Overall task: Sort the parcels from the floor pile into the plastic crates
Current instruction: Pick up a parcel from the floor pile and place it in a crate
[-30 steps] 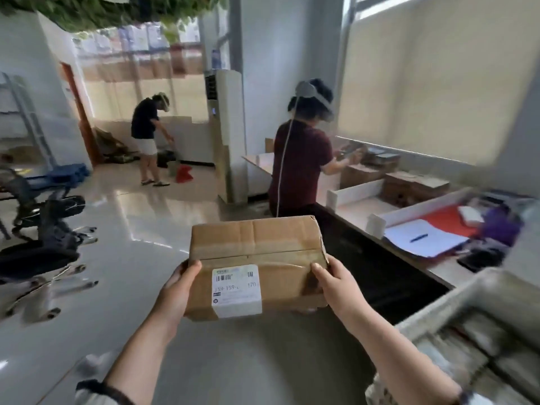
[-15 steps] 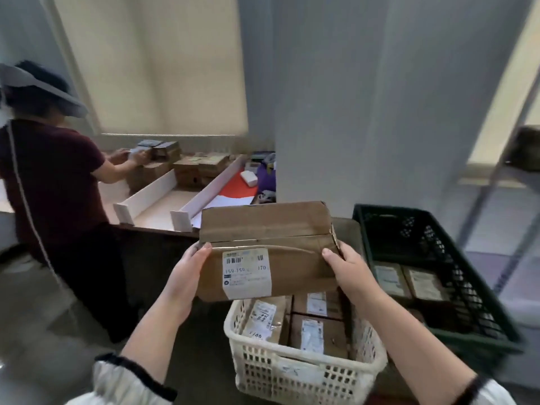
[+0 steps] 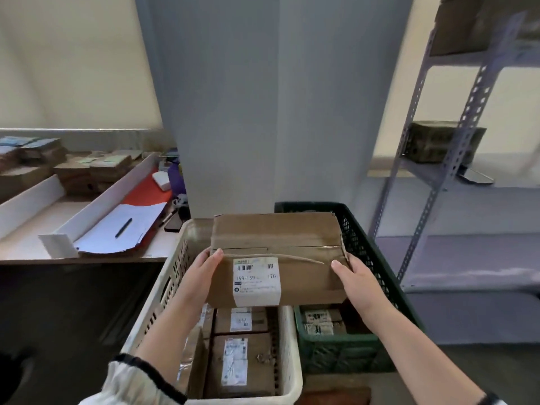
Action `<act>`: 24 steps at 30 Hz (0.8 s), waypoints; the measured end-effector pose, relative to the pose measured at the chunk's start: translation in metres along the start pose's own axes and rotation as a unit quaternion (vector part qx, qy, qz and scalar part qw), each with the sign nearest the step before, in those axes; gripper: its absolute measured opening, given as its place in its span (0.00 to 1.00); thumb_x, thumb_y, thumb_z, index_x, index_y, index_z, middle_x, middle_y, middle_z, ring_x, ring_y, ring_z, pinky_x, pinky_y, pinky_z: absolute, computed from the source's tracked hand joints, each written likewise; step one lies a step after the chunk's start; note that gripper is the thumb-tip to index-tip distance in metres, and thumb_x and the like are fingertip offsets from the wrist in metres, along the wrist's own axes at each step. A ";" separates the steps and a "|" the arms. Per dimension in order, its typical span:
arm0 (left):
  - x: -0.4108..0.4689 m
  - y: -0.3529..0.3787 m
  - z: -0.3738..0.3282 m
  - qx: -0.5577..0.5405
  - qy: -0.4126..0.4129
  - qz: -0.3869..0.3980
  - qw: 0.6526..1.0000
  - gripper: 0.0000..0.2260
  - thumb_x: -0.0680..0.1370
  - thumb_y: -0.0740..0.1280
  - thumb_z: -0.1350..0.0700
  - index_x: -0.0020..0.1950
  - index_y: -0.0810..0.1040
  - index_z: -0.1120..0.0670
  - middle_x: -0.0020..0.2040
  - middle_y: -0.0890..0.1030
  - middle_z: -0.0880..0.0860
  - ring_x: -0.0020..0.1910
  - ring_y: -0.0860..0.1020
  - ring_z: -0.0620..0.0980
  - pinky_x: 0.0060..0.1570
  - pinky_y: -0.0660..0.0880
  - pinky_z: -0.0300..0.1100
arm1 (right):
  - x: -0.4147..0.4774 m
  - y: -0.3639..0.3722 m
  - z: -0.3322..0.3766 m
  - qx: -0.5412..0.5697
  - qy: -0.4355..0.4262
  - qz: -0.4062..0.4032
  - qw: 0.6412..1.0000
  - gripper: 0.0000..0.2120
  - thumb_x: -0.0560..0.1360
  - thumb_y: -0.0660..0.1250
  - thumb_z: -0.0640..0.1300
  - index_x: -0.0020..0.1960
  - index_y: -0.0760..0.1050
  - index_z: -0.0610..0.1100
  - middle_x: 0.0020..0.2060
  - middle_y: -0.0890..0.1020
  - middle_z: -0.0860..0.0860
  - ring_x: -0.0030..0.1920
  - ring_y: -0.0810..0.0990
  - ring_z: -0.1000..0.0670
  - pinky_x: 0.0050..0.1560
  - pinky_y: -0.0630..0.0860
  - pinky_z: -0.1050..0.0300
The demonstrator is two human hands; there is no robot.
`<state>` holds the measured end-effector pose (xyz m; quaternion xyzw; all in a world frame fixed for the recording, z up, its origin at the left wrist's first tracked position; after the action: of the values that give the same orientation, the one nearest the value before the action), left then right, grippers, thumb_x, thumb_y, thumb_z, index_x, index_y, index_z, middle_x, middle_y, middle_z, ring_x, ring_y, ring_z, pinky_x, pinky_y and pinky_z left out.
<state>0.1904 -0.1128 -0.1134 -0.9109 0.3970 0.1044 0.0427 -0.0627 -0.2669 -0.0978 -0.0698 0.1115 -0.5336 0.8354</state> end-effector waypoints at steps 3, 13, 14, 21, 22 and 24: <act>0.010 0.011 0.007 0.010 -0.009 -0.002 1.000 0.17 0.80 0.60 0.46 0.66 0.72 0.51 0.54 0.81 0.55 0.52 0.80 0.55 0.47 0.76 0.47 | 0.017 -0.004 -0.009 0.005 0.008 0.004 1.000 0.17 0.81 0.58 0.46 0.69 0.69 0.49 0.59 0.77 0.53 0.58 0.74 0.53 0.54 0.69 0.60; 0.049 0.001 0.025 0.041 -0.045 -0.044 0.997 0.17 0.79 0.61 0.44 0.63 0.69 0.52 0.53 0.77 0.54 0.50 0.77 0.52 0.41 0.72 0.44 | 0.055 0.021 -0.037 0.008 0.066 0.011 0.998 0.19 0.81 0.58 0.49 0.71 0.67 0.49 0.63 0.75 0.52 0.63 0.72 0.49 0.65 0.69 0.51; 0.055 -0.002 0.027 0.044 -0.051 -0.042 0.997 0.16 0.79 0.61 0.44 0.62 0.69 0.52 0.53 0.77 0.54 0.50 0.77 0.53 0.43 0.73 0.45 | 0.058 0.025 -0.036 0.006 0.067 0.011 0.998 0.19 0.81 0.58 0.49 0.71 0.67 0.48 0.63 0.74 0.52 0.62 0.71 0.50 0.64 0.68 0.52; 0.095 -0.045 0.042 0.093 -0.074 -0.053 0.992 0.14 0.79 0.61 0.44 0.58 0.73 0.52 0.52 0.78 0.54 0.49 0.77 0.51 0.49 0.73 0.46 | 0.089 0.082 -0.037 -0.013 0.090 0.028 0.995 0.19 0.81 0.57 0.47 0.71 0.66 0.46 0.61 0.73 0.52 0.58 0.70 0.51 0.57 0.67 0.55; 0.102 -0.052 0.041 0.100 -0.073 -0.056 0.991 0.13 0.79 0.61 0.44 0.57 0.72 0.52 0.52 0.78 0.53 0.49 0.76 0.51 0.49 0.73 0.46 | 0.097 0.093 -0.034 -0.014 0.089 0.029 0.995 0.18 0.81 0.58 0.47 0.70 0.67 0.46 0.60 0.75 0.51 0.57 0.72 0.51 0.55 0.67 0.55; 0.119 -0.068 0.034 0.115 -0.068 -0.064 0.989 0.12 0.80 0.59 0.44 0.56 0.71 0.50 0.50 0.77 0.50 0.49 0.75 0.49 0.49 0.73 0.45 | 0.115 0.112 -0.022 -0.012 0.077 0.028 0.997 0.16 0.80 0.58 0.46 0.68 0.69 0.46 0.59 0.76 0.49 0.56 0.74 0.49 0.54 0.69 0.54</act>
<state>0.3137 -0.1462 -0.1733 -0.9144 0.3431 0.1170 0.1803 0.0768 -0.3240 -0.1585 -0.0356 0.1836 -0.5122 0.8383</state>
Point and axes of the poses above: each hand's wrist, its own x-axis towards the middle knuckle, its own y-axis out of the palm, z = x × y, the point moved 9 cm from there along x, towards the middle knuckle
